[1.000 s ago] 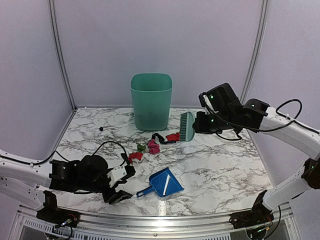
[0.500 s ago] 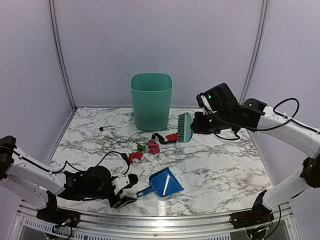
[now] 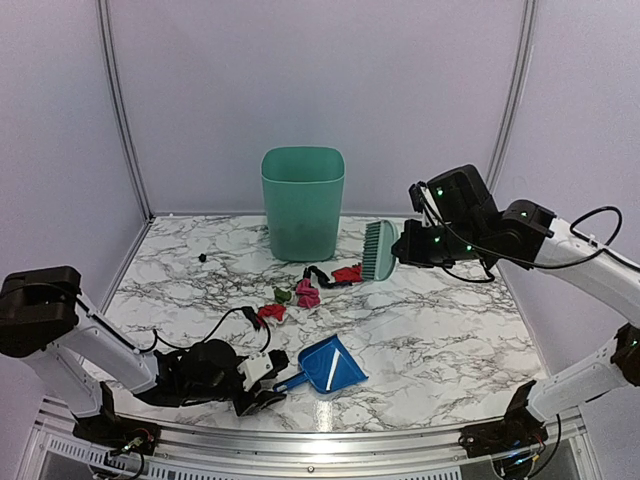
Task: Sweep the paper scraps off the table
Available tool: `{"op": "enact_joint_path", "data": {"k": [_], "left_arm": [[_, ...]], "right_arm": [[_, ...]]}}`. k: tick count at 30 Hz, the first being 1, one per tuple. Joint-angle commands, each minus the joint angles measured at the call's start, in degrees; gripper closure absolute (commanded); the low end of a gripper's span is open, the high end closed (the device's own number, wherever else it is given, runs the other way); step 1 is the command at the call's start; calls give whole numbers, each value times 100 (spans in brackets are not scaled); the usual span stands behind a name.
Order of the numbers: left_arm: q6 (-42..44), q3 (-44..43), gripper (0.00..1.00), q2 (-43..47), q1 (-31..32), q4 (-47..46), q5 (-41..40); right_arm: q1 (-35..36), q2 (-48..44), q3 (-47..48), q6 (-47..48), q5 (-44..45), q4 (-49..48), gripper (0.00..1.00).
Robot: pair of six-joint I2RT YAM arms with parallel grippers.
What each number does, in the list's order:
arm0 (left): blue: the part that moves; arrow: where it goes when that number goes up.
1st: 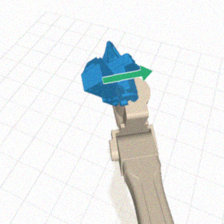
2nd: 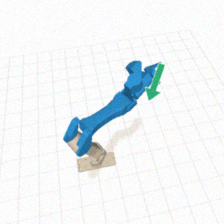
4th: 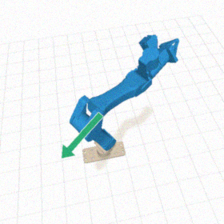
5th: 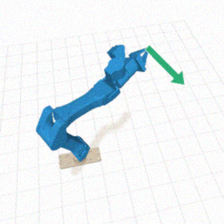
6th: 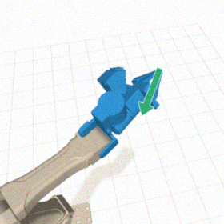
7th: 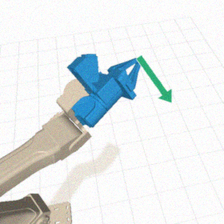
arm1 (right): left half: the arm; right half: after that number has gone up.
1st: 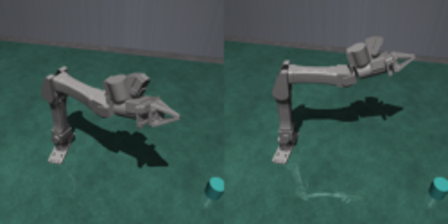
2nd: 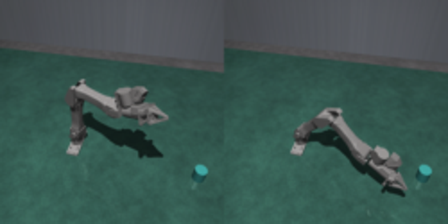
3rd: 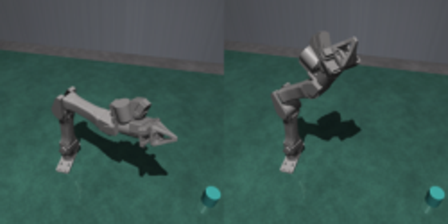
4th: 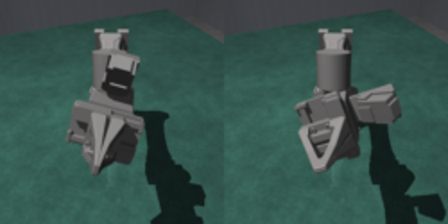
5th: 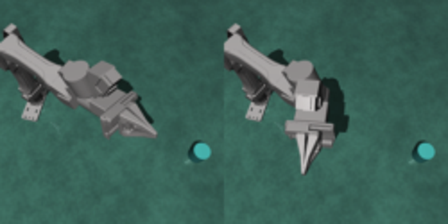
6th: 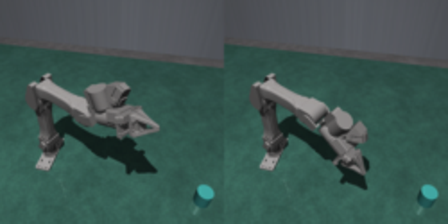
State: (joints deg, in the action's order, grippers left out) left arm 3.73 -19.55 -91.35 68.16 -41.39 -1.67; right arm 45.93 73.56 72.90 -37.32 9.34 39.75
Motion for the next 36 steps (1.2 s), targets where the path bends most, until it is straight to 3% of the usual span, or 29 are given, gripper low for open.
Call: {"op": "enact_joint_path", "data": {"k": [1,16,22,25,30,36], "left_arm": [[-1,-156,48,-252,151,-364,-297],[-236,-280,63,-633,375,-449,-903],[-294,-268,80,-643,373,-449,-1060],[-255,-275,90,-492,376,-407,-1072],[-189,-357,98,-162,379,-137,-1058],[-237,-503,100,270,382,393,-1050]], "right_arm": [[-49,-155,-29,-117,111,42,100],[-49,-167,-62,-84,102,69,100],[-49,-179,-77,-24,102,68,100],[-49,-232,-144,-12,151,44,100],[-53,-195,-171,63,104,-49,100],[-54,38,107,221,103,-61,100]]}}
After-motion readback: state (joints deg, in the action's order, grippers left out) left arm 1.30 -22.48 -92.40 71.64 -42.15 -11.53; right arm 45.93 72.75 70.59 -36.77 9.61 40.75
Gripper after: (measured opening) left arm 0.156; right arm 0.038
